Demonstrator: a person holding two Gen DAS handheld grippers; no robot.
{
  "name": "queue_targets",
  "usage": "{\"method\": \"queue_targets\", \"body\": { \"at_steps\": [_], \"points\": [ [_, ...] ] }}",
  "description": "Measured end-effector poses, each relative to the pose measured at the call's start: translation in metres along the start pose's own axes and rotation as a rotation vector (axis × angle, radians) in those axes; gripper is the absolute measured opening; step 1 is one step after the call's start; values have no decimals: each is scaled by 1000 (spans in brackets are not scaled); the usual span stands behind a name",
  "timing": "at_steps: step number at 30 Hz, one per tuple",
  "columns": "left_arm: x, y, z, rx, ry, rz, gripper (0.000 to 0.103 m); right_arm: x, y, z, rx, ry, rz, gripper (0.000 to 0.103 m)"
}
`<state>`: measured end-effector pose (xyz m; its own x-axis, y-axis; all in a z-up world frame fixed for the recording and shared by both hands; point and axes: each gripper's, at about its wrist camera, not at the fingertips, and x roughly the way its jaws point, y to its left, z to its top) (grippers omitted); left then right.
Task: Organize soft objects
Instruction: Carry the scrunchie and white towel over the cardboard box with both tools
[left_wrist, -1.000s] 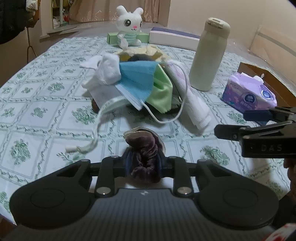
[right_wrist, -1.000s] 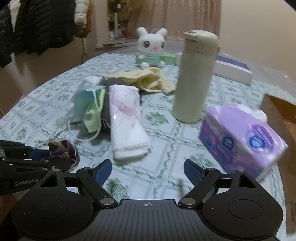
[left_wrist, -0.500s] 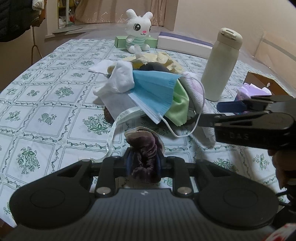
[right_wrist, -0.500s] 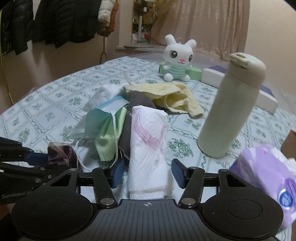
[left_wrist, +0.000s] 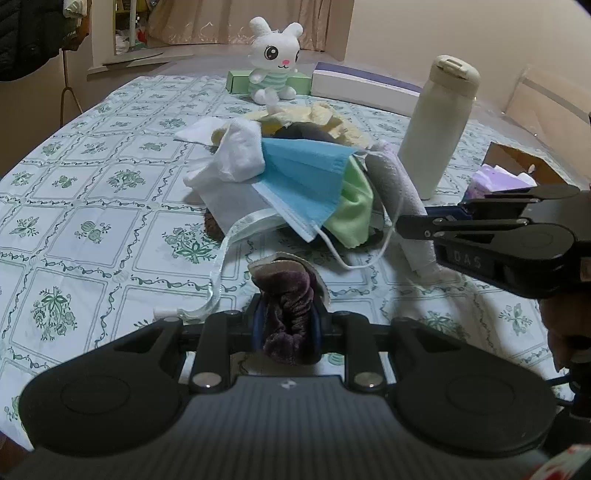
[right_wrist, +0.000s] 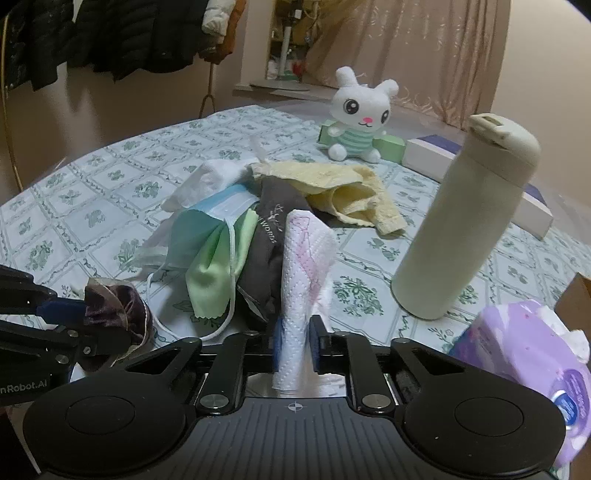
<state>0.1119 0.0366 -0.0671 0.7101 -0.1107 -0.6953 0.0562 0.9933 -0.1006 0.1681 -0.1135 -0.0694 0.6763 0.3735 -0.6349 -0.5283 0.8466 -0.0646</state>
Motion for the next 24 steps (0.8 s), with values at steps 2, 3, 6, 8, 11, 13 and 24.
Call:
{"method": "queue_targets", "body": {
  "at_steps": [2, 3, 6, 8, 11, 13, 24],
  "points": [
    [-3, -2, 0, 2, -3, -2, 22, -5, -1, -1, 10, -3, -4, 10],
    [-5, -4, -1, 5, -5, -3, 22, -7, -2, -1, 17, -4, -7, 10],
    [-10, -7, 0, 8, -9, -9, 22, -17, -6, -2, 48, -11, -18, 9],
    [-13, -10, 0, 11, -14, -13, 22, -24, -8, -3, 72, -11, -22, 9],
    [-19, -16, 1, 18, -20, -19, 22, -37, -11, -7, 106, -14, -31, 9],
    [-22, -20, 1, 22, -24, -22, 22, -47, -12, -9, 124, -14, -34, 8],
    [-45, -51, 1, 58, -51, -55, 22, -103, -19, -28, 218, 6, -47, 8]
  ]
}}
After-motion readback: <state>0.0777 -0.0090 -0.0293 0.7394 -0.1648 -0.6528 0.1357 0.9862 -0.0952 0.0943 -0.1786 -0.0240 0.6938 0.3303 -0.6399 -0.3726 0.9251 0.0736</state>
